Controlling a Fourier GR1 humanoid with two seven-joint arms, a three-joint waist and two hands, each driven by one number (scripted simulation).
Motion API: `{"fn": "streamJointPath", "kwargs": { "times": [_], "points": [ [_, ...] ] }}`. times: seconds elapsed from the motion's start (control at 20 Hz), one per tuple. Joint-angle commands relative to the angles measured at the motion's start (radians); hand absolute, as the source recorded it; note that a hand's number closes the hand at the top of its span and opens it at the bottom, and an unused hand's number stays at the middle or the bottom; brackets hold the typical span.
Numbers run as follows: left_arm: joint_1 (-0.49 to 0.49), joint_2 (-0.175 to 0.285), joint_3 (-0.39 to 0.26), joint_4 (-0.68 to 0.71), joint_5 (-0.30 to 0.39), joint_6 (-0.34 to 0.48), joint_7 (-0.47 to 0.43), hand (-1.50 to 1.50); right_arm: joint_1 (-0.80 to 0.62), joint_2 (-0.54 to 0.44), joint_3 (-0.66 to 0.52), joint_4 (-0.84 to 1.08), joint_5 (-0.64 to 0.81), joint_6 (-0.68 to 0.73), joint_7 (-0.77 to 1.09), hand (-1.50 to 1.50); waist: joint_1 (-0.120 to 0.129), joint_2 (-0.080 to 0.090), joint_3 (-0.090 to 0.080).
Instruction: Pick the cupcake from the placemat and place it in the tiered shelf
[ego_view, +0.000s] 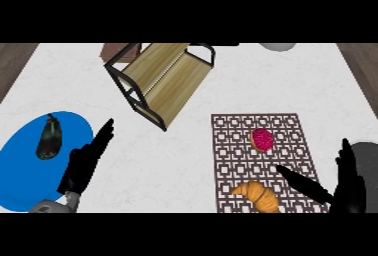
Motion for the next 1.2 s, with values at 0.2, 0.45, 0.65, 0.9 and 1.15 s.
{"fn": "streamJointPath", "kwargs": {
  "times": [0.2,0.45,0.65,0.9,1.15],
  "points": [
    [-0.027,0.007,-0.014,-0.006,-0.007,-0.029,0.018,0.00,-0.037,-0.262,0.075,0.118,0.175,0.234,0.450,-1.50,0.044,0.017,-0.009],
    [-0.051,-0.007,-0.024,0.002,-0.012,-0.044,0.011,0.00,-0.205,-0.317,0.102,0.156,0.269,0.413,0.766,-1.50,0.068,0.014,-0.005],
    [-0.054,-0.016,-0.021,-0.005,-0.014,-0.034,0.024,0.00,-0.394,-0.220,0.167,0.141,0.324,0.549,0.963,-1.50,0.074,0.006,0.000],
    [-0.055,-0.015,-0.006,0.016,-0.005,-0.050,0.017,0.00,-0.554,-0.075,0.139,0.307,0.298,0.639,0.993,-1.50,0.054,0.005,0.003],
    [-0.036,-0.010,0.005,0.028,-0.002,-0.053,0.018,0.00,-0.628,0.032,0.119,0.479,0.296,0.681,0.994,-1.50,0.043,0.003,0.003]
  ]
}}
